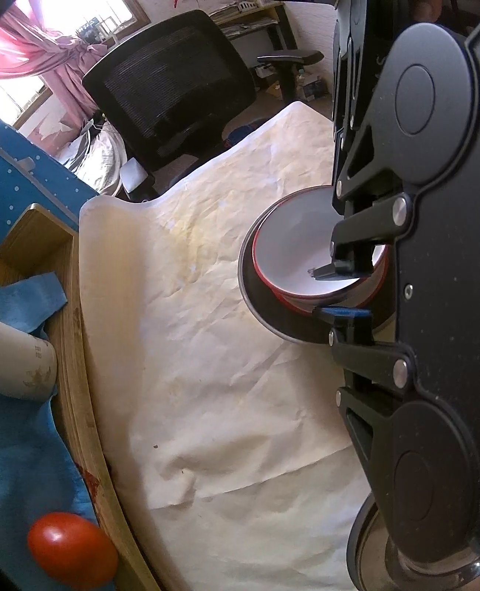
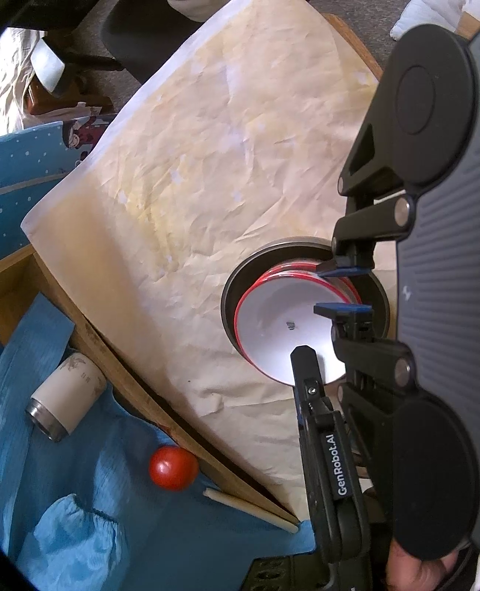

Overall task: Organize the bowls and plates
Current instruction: 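Lift the white bowl with both grippers and lower it into the stacked white bowl, then open both grippers to release the white bowl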

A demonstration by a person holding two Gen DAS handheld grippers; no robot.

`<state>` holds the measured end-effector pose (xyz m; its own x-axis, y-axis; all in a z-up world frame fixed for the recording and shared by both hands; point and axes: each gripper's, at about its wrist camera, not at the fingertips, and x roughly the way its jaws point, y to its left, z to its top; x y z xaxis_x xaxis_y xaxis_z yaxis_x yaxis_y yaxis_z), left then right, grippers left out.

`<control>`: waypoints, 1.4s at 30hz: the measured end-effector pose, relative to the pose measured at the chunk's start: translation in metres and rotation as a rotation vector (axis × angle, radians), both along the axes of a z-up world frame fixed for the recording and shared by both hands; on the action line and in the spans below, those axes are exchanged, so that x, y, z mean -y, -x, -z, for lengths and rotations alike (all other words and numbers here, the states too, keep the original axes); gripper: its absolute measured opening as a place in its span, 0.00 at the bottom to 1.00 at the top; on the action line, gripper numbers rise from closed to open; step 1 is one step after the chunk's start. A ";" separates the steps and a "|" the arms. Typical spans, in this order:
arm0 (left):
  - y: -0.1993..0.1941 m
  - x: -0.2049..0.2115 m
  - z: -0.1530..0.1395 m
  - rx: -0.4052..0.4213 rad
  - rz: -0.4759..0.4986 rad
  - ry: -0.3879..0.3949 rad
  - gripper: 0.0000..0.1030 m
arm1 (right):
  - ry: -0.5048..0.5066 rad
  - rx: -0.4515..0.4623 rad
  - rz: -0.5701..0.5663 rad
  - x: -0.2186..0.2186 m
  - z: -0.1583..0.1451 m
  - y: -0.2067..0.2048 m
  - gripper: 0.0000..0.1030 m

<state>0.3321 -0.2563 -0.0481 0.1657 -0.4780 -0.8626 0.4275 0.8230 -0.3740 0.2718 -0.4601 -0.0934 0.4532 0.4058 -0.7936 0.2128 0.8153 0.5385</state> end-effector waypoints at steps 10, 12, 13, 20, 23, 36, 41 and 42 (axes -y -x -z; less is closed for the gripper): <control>0.001 0.003 -0.002 0.012 0.016 -0.016 0.19 | 0.001 -0.006 -0.014 -0.001 0.002 -0.003 0.18; 0.002 0.005 -0.002 0.016 0.022 -0.021 0.20 | 0.000 -0.008 -0.016 -0.001 0.002 -0.003 0.18; 0.002 0.005 -0.002 0.015 0.024 -0.020 0.20 | -0.001 -0.009 -0.017 -0.001 0.002 -0.003 0.18; 0.002 0.006 -0.002 0.017 0.024 -0.026 0.26 | -0.001 -0.011 -0.021 0.000 0.002 -0.004 0.19; 0.002 0.006 -0.002 0.017 0.024 -0.026 0.26 | -0.003 -0.009 -0.023 0.001 0.002 -0.004 0.19; 0.002 0.002 -0.013 0.058 -0.015 -0.024 0.44 | 0.003 0.021 -0.014 0.010 -0.006 0.000 0.26; 0.000 -0.001 -0.019 0.078 -0.037 -0.012 0.60 | 0.018 0.040 -0.008 0.013 -0.011 0.001 0.39; 0.000 -0.002 -0.020 0.079 -0.045 -0.006 0.64 | 0.018 0.043 -0.008 0.014 -0.012 0.001 0.41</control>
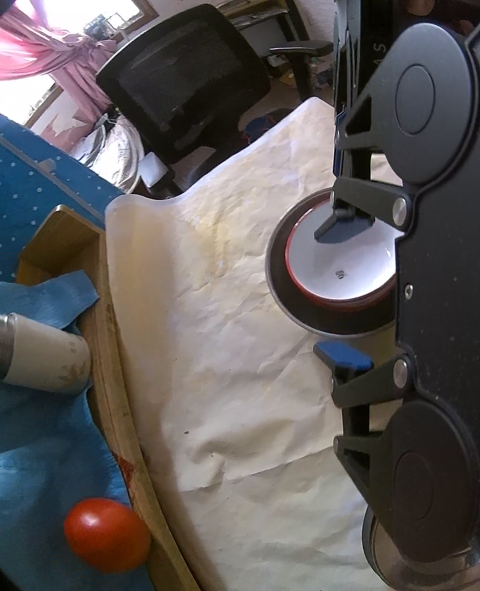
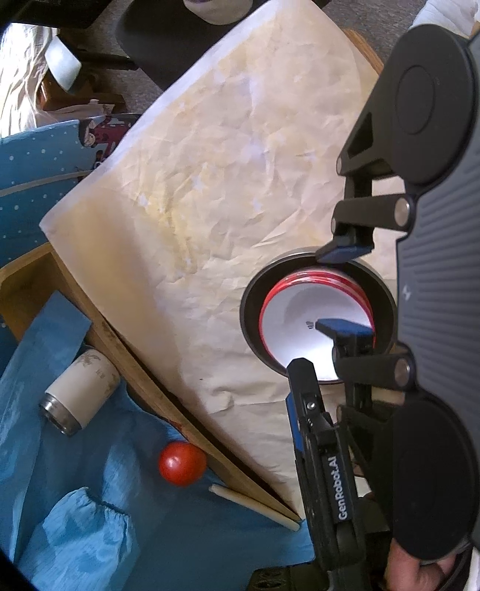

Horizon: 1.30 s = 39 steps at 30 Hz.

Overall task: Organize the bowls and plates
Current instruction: 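Open both grippers to release the white bowl, then move both open grippers to opposite sides of the steel dish stack rim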

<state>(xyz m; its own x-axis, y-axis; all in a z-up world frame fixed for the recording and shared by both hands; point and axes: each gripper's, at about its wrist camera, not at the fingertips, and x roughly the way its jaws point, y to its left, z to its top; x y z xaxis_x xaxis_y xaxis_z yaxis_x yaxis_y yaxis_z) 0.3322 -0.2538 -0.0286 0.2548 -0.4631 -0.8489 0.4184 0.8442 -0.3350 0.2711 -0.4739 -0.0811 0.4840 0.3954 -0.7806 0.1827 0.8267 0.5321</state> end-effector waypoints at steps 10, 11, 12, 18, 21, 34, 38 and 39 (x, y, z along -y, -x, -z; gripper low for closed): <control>-0.008 -0.008 -0.004 0.010 -0.079 -0.001 0.98 | -0.009 0.039 0.003 0.011 -0.005 -0.002 0.72; -0.009 -0.009 -0.005 0.011 -0.088 0.001 0.99 | -0.011 0.043 0.003 0.012 -0.005 -0.003 0.76; -0.010 -0.009 -0.005 0.012 -0.096 0.002 0.99 | -0.014 0.047 0.003 0.014 -0.005 -0.003 0.79; -0.014 -0.007 -0.006 0.014 -0.138 -0.005 0.99 | -0.036 0.059 0.005 0.025 -0.005 -0.007 0.98; -0.015 -0.006 -0.006 0.017 -0.161 -0.009 0.99 | -0.049 0.070 0.000 0.030 -0.005 -0.010 1.00; -0.016 -0.002 -0.016 0.035 -0.311 -0.065 0.99 | -0.097 0.183 -0.089 0.061 -0.003 -0.033 1.00; -0.015 -0.001 -0.023 0.016 -0.355 -0.073 0.99 | -0.095 0.218 -0.120 0.067 -0.003 -0.037 1.00; -0.014 -0.002 -0.025 0.015 -0.365 -0.073 0.99 | -0.097 0.223 -0.132 0.068 -0.003 -0.037 1.00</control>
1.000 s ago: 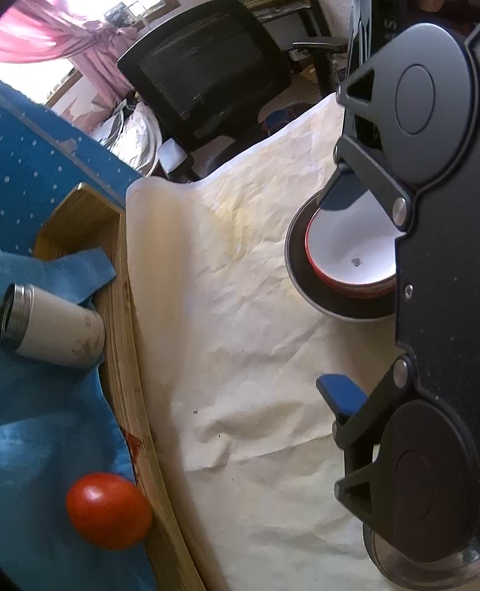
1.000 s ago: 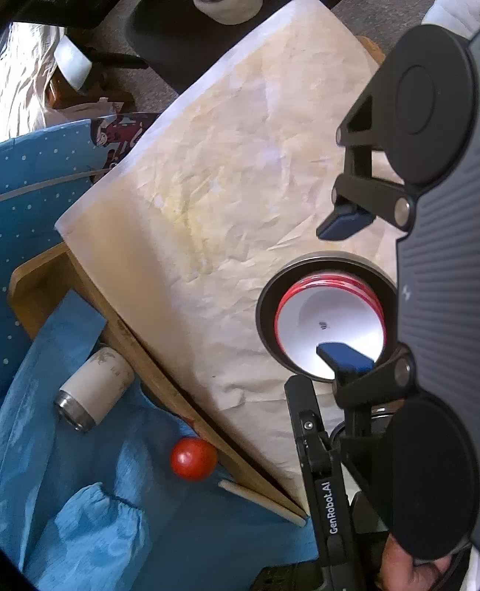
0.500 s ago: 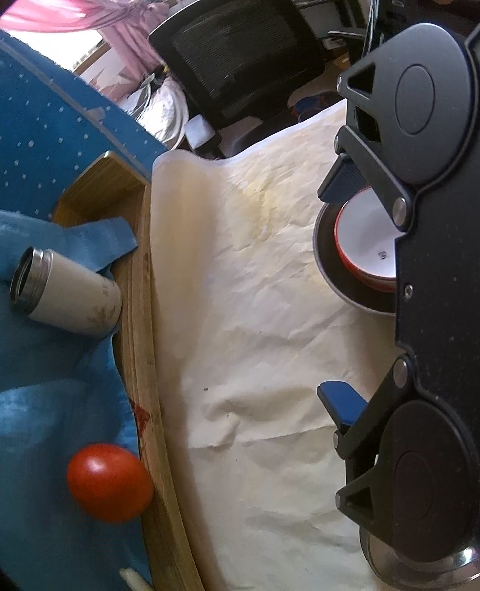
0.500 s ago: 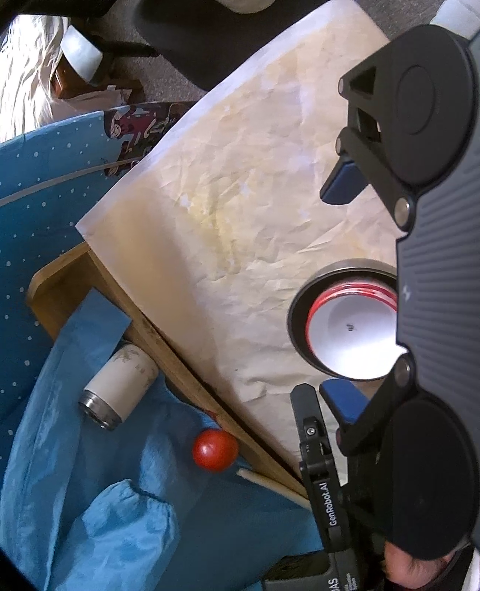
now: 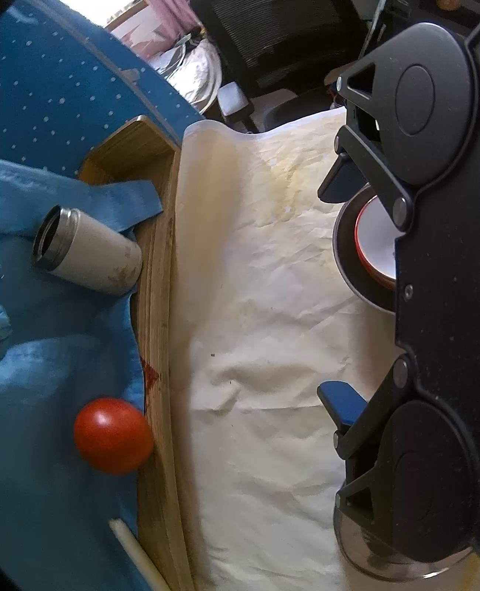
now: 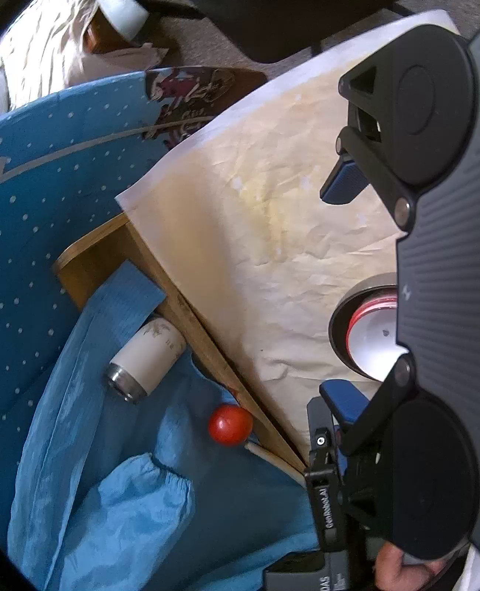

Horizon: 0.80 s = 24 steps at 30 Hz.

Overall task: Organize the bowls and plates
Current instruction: 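Move both open grippers to opposite sides of the steel dish stack rim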

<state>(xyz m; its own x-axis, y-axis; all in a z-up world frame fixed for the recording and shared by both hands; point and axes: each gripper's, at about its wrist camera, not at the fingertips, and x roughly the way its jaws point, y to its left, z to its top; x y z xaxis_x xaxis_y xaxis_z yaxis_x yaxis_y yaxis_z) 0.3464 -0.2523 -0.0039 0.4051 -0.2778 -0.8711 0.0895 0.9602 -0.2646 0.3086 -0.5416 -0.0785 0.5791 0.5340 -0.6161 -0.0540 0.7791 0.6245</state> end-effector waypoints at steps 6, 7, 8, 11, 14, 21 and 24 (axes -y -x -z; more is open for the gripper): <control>0.000 -0.006 -0.004 -0.017 -0.075 -0.010 0.99 | -0.011 0.039 -0.044 0.000 0.001 -0.003 1.00; 0.000 -0.006 -0.004 -0.021 -0.076 -0.013 0.99 | -0.015 0.039 -0.050 -0.001 0.001 -0.003 1.00; 0.000 -0.006 -0.004 -0.026 -0.073 -0.018 0.99 | -0.022 0.038 -0.054 -0.001 0.002 -0.004 1.00; 0.000 -0.007 0.000 -0.041 -0.078 -0.032 0.99 | -0.037 0.037 -0.059 0.000 0.005 -0.005 1.00; 0.002 -0.010 0.002 -0.048 -0.093 -0.031 0.99 | -0.032 0.036 -0.057 0.002 0.005 -0.006 1.00; 0.006 -0.019 0.010 -0.061 -0.113 -0.030 0.99 | 0.001 0.030 -0.060 -0.002 0.004 -0.003 1.00; 0.006 -0.022 0.012 -0.066 -0.111 -0.028 0.99 | 0.008 0.021 -0.057 -0.004 0.005 -0.002 1.00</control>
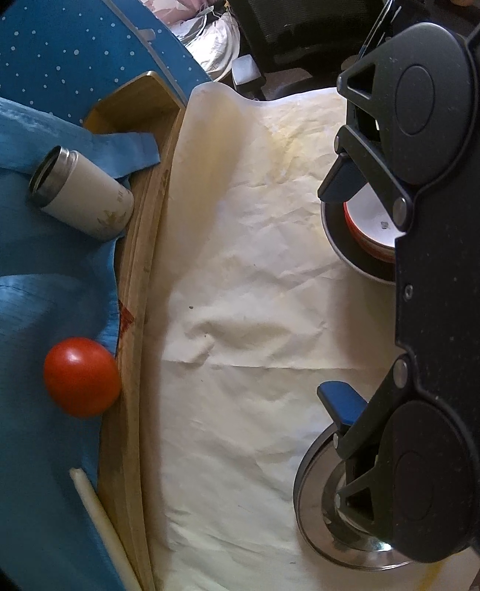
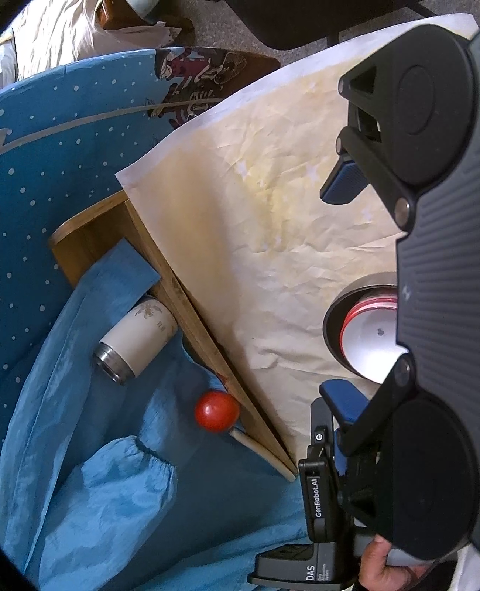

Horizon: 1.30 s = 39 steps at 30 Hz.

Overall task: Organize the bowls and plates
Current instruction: 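Move both open grippers to opposite sides of the steel dish stack rim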

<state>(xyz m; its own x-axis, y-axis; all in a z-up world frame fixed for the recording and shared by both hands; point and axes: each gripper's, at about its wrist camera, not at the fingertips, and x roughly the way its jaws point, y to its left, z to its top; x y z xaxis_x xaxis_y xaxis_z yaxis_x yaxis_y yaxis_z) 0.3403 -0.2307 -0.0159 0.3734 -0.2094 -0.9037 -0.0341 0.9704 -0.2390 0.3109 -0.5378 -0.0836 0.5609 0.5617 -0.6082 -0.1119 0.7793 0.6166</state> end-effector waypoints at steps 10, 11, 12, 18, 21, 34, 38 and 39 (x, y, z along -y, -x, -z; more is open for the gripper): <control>-0.004 -0.005 0.005 -0.013 0.061 -0.002 0.99 | 0.043 -0.012 0.029 -0.010 -0.002 0.001 1.00; -0.005 -0.005 0.006 -0.012 0.082 -0.006 0.99 | 0.050 -0.015 0.033 -0.011 -0.002 0.001 1.00; -0.005 -0.004 0.007 -0.010 0.100 -0.011 0.99 | 0.058 -0.020 0.038 -0.011 -0.002 0.001 1.00; -0.008 -0.003 0.013 -0.004 0.191 -0.009 0.99 | 0.109 -0.041 0.063 -0.013 -0.001 0.001 1.00; -0.011 -0.003 0.017 -0.005 0.220 -0.003 0.99 | 0.124 -0.051 0.073 -0.014 -0.001 0.001 1.00; -0.005 -0.018 0.020 0.073 0.257 0.053 0.99 | 0.250 -0.066 0.121 -0.021 -0.021 0.009 1.00; 0.000 -0.018 0.018 0.087 0.294 0.048 0.99 | 0.263 -0.088 0.125 -0.025 -0.021 0.010 1.00; 0.002 -0.017 0.018 0.085 0.308 0.045 0.99 | 0.266 -0.096 0.124 -0.026 -0.020 0.011 1.00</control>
<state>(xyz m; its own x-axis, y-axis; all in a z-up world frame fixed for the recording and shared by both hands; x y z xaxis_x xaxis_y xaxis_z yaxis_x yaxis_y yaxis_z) 0.3385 -0.2138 -0.0340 0.3603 -0.3637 -0.8590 0.2818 0.9203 -0.2714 0.3002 -0.5122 -0.0639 0.5480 0.3063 -0.7784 0.0434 0.9189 0.3922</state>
